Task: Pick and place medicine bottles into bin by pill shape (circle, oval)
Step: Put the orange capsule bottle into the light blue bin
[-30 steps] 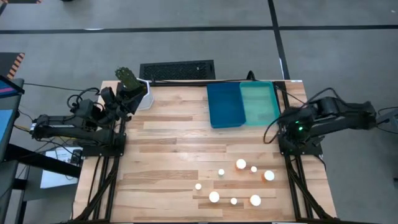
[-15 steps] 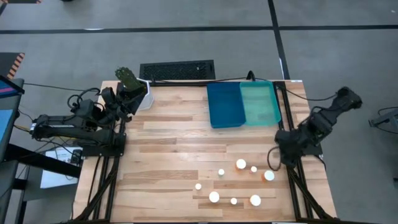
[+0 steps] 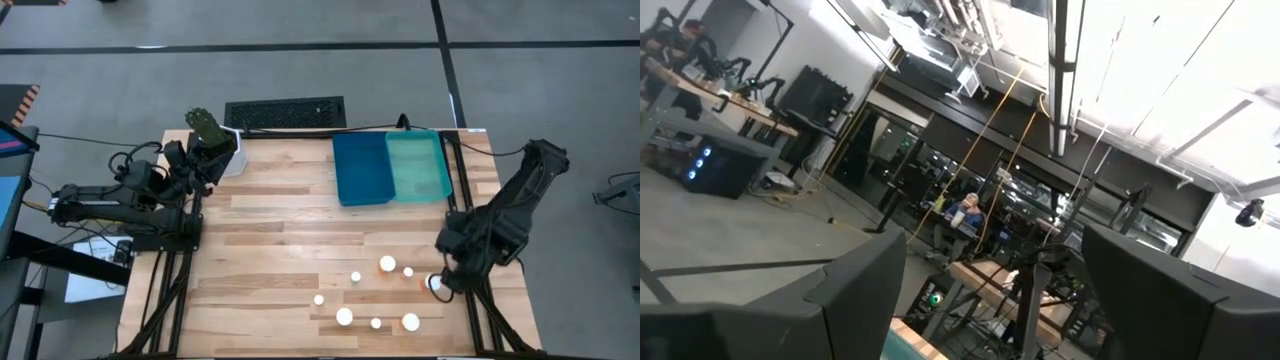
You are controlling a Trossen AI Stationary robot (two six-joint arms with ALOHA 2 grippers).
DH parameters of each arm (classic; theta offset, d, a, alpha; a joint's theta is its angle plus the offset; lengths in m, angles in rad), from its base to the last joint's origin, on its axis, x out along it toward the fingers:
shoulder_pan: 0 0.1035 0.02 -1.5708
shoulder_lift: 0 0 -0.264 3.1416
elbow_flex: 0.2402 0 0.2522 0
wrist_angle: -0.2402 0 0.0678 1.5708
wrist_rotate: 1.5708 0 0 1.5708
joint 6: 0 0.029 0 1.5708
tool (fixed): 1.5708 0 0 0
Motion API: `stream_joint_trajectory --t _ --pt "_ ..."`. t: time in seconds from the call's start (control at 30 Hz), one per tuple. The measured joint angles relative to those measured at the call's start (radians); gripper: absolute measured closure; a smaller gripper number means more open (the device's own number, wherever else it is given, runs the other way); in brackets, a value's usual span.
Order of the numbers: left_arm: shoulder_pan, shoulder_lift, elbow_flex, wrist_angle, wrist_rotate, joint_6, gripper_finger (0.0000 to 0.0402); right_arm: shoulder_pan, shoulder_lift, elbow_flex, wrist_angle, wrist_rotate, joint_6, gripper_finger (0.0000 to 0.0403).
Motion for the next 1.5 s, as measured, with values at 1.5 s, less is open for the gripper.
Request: stream_joint_trajectory --t 1.5 --pt "0.000 0.000 0.000 -0.046 0.054 -0.003 0.0105 0.147 0.198 -0.097 0.209 0.217 -0.105 0.0036"
